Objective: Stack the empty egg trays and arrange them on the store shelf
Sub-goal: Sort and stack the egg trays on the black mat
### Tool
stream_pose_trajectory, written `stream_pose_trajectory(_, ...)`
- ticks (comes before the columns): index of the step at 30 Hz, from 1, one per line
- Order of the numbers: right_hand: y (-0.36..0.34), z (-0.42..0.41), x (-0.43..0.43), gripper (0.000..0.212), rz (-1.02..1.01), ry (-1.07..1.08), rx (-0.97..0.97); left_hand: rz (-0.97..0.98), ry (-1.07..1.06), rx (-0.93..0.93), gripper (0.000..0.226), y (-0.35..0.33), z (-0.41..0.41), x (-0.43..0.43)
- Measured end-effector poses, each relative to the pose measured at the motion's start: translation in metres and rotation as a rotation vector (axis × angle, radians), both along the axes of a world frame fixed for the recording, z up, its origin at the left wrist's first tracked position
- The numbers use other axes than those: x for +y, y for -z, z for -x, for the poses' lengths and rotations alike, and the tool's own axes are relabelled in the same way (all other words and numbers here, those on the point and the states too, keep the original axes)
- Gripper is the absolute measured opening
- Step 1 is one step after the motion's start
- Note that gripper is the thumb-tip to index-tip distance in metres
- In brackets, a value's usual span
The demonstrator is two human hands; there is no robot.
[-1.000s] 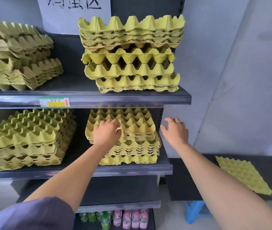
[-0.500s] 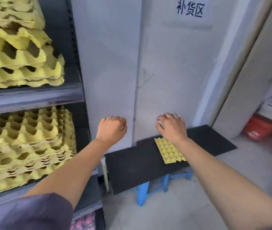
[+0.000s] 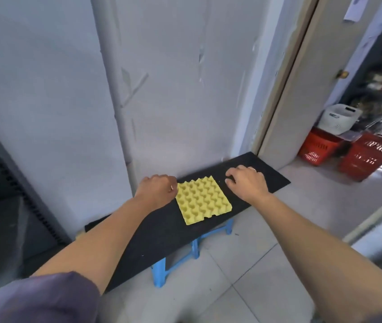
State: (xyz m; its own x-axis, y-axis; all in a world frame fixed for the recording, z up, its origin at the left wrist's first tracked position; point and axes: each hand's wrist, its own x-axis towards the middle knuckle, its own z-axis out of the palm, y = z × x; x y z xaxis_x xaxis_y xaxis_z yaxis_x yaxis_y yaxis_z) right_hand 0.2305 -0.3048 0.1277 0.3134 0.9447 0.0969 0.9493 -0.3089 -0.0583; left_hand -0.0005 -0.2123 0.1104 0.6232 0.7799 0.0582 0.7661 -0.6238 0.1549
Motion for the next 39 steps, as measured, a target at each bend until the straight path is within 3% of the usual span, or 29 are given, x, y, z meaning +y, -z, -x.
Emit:
stream_pose_trajectory(9,0.06,-0.085,0.095,0.035,0.25,0.017,-0.065,0.117,-0.006,0.102,0.027,0.066,-0.082,0.118)
stream_pose_trajectory(18,0.134,-0.167,0.154,0.041,0.448,0.108,0.138,0.383,-0.118,0.121,0.027,0.141,-0.148,0.174)
stream_pose_trajectory(28,0.248,-0.221,0.214,0.041,0.524,0.051,0.31,0.591,-0.385,0.085,0.04,0.248,-0.194,0.195)
stream_pose_trajectory(34,0.343,-0.234,0.243,0.045,0.57,0.046,0.328,0.606,-0.472,0.125,0.051,0.331,-0.21,0.207)
stream_pose_trajectory(39,0.413,-0.236,0.259,0.051,0.552,0.091,0.347,0.654,-0.604,0.052,0.062,0.398,-0.217,0.215)
